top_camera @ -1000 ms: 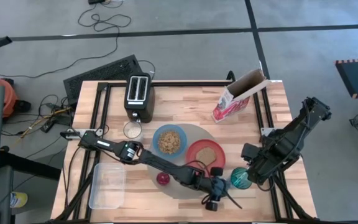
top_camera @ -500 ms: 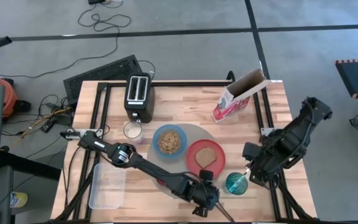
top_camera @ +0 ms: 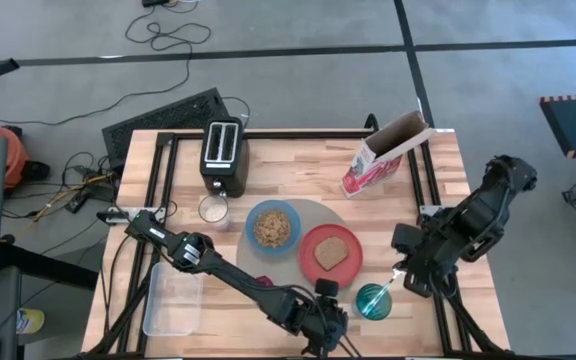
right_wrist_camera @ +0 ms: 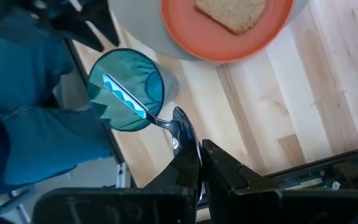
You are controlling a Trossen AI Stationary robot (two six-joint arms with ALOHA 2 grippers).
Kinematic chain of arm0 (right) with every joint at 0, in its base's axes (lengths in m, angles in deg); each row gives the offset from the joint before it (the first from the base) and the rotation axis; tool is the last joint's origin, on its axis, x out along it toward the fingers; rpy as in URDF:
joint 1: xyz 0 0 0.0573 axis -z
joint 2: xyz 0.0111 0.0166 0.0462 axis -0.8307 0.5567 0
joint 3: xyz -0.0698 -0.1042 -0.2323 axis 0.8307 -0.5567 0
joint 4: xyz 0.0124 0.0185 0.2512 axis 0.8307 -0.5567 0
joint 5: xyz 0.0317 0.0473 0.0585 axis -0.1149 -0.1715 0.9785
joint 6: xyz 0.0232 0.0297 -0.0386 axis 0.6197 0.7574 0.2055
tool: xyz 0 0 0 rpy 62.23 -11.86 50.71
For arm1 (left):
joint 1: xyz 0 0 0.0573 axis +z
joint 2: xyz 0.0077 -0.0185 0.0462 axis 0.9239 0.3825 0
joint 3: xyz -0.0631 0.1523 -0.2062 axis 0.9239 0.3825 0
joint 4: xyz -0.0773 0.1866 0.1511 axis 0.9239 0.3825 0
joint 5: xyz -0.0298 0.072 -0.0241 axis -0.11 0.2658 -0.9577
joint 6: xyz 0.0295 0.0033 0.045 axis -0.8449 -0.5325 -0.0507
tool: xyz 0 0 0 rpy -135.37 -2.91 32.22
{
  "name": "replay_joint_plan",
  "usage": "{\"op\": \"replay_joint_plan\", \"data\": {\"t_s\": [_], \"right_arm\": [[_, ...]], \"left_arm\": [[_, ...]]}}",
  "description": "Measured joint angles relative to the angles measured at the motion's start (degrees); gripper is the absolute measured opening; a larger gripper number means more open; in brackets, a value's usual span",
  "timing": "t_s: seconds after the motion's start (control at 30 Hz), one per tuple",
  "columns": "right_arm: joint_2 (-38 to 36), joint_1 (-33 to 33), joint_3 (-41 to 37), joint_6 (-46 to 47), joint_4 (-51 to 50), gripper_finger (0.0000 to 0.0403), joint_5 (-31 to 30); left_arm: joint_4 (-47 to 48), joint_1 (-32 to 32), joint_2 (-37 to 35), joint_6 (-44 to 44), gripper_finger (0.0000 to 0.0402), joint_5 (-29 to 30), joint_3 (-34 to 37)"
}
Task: Arrange a breakfast setting
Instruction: Put the blue spoon on the gray placemat to the left of the blue bowl
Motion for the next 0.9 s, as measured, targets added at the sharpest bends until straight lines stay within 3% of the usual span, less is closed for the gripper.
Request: {"op": "replay_joint_plan", "data": {"t_s": [0.43, 0.57, 0.73, 0.9], "right_arm": [[-0.02, 3.80, 6.31, -5.44, 0.03, 0.0037, 0.51], [0.17, 3.68, 6.36, -7.66, 0.53, 0.0037, -2.52], [1.90, 3.29, 6.32, -14.18, 5.12, 0.0037, -7.56], [4.71, 3.25, 6.32, -22.94, 12.66, 0.0037, -10.44]], "left_arm": [[2.24, -0.90, -1.34, 0.64, 0.0126, -0.33, 0.00], [6.30, -2.33, -4.14, 2.58, 0.0126, 0.74, 0.00], [14.41, -6.59, -8.40, 5.93, 0.0126, 7.42, 0.00], [23.88, -10.01, -12.47, 14.90, 0.0126, 14.39, 2.01]]}}
